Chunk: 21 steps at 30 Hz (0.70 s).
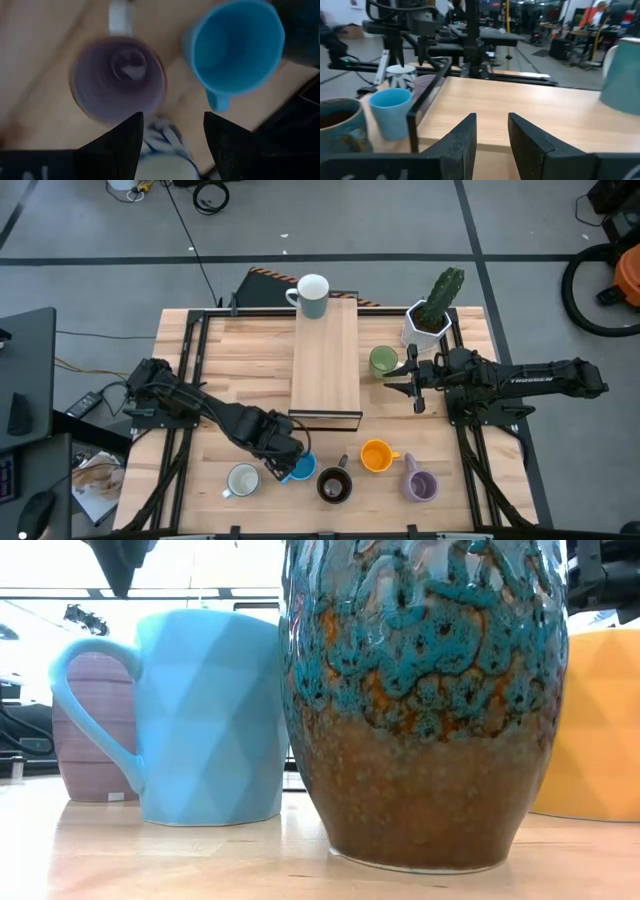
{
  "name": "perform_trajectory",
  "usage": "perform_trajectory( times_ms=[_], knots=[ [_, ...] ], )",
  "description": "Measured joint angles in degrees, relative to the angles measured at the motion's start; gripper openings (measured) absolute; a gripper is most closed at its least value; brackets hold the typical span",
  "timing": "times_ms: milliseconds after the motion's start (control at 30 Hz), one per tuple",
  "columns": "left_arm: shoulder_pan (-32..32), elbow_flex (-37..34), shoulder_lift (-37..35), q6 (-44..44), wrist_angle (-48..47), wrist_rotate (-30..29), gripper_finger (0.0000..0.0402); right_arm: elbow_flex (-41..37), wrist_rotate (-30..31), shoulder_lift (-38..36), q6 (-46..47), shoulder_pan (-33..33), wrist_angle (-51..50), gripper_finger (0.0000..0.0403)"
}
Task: Place coffee mugs
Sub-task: Put the light blue mug on the shelf
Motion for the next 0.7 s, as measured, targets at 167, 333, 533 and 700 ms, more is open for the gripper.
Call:
perform_trajectory(
  times_ms=[167, 333, 533, 700],
  knots=[
    [-2.01, 0.78, 0.0, -8.0, 4.24, 0.66, 0.0215, -0.01, -0.66, 0.0, 1.07, 0.63, -0.56, 0.0117],
    [-3.48, 0.85, 1.61, -9.73, 12.98, -0.57, 0.0205, 0.0, -0.64, 0.0, 1.41, 3.02, -0.4, 0.0117],
    [-4.16, 0.85, 4.86, -8.93, 17.12, 0.49, 0.0178, -0.02, -0.52, 0.82, 1.48, 5.72, 0.29, 0.0117],
    [-3.96, 2.19, 6.36, -6.98, 17.5, 0.63, 0.0167, -0.02, 0.1, 2.15, 1.59, 7.15, 1.55, 0.0117]
  ],
)
